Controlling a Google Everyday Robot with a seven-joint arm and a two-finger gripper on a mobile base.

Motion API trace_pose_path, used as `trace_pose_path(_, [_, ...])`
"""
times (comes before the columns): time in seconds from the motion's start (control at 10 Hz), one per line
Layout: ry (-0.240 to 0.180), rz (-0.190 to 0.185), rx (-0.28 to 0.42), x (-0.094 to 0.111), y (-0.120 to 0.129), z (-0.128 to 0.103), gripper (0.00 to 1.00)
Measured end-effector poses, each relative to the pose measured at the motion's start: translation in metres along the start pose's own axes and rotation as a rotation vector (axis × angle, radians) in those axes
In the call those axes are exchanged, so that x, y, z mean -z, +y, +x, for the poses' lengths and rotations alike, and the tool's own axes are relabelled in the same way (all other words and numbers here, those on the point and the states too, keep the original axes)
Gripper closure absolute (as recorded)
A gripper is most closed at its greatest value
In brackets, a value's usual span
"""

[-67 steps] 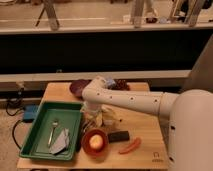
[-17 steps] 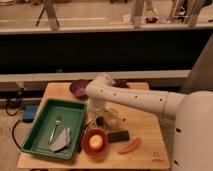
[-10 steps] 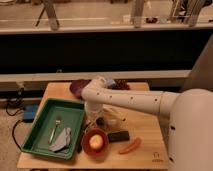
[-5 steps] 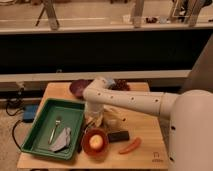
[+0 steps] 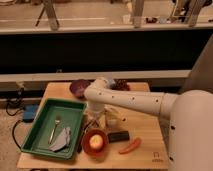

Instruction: Place brush in purple bowl

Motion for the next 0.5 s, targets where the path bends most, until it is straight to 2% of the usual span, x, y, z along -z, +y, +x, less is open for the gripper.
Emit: trace_pose_path(0.5, [-0.011,-0.001,-0.020,-0.0014,0.0009,0.0023,0.20])
